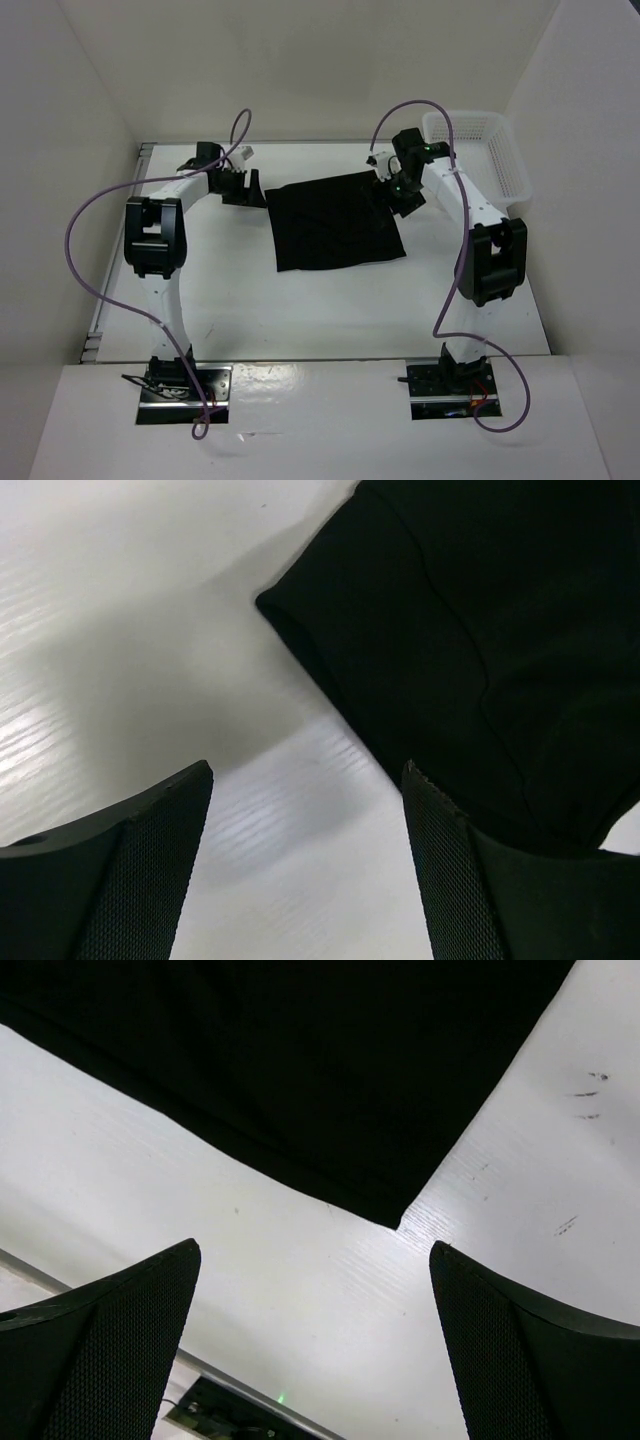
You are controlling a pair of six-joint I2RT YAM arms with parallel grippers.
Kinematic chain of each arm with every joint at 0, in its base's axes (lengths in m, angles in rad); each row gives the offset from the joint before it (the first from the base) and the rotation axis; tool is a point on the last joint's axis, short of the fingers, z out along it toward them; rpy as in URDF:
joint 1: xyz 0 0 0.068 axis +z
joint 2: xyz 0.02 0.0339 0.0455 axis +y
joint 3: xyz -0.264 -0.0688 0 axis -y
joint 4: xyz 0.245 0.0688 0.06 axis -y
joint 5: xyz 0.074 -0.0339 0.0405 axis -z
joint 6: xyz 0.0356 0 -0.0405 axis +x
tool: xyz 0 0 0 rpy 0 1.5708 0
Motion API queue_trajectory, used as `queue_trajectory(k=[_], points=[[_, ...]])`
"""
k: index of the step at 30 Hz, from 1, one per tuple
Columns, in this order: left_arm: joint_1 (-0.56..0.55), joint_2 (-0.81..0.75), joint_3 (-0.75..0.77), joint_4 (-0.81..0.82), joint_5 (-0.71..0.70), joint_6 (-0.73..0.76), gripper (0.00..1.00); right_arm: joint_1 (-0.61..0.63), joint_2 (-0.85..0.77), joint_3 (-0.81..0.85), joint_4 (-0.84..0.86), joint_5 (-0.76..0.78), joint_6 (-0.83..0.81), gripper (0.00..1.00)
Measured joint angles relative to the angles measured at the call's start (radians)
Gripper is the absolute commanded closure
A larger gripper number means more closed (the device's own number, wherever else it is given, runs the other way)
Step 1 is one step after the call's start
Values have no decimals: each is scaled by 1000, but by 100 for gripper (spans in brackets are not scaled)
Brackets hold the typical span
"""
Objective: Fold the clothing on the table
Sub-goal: Flatten the skirt out
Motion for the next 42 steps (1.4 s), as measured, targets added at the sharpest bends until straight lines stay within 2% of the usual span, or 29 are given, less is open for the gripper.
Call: queue_trajectory(k=[9, 19, 24, 29, 30, 33, 34, 37, 40, 42], points=[[-61, 78, 105, 68, -15, -53, 20, 0, -17, -31, -5, 53, -3, 1], [-66, 143, 184, 70, -41, -74, 20, 0, -43, -33, -6, 88, -3, 1], [-66, 174, 215, 64, -46, -74, 24, 0, -43, -33, -7, 93, -3, 1], [-66, 196, 251, 45, -50, -73, 42, 0, -43, -33, -7, 97, -3, 1], [-66, 201, 255, 43, -49, -72, 51, 0, -43, -33, -7, 97, -3, 1], [-66, 208, 257, 32, -41, -73, 66, 0, -43, -33, -8, 97, -3, 1], [-66, 208, 257, 27, -36, -72, 74, 0, -43, -33, -8, 97, -3, 1], [-68, 208, 257, 13, -19, -69, 86, 0, -43, -33, -7, 97, -3, 1], [-73, 199, 234, 5, 2, -65, 91, 0, -43, -34, -6, 97, -3, 1], [-75, 160, 164, -5, 14, -51, 92, 0, -43, -42, -3, 97, -3, 1]])
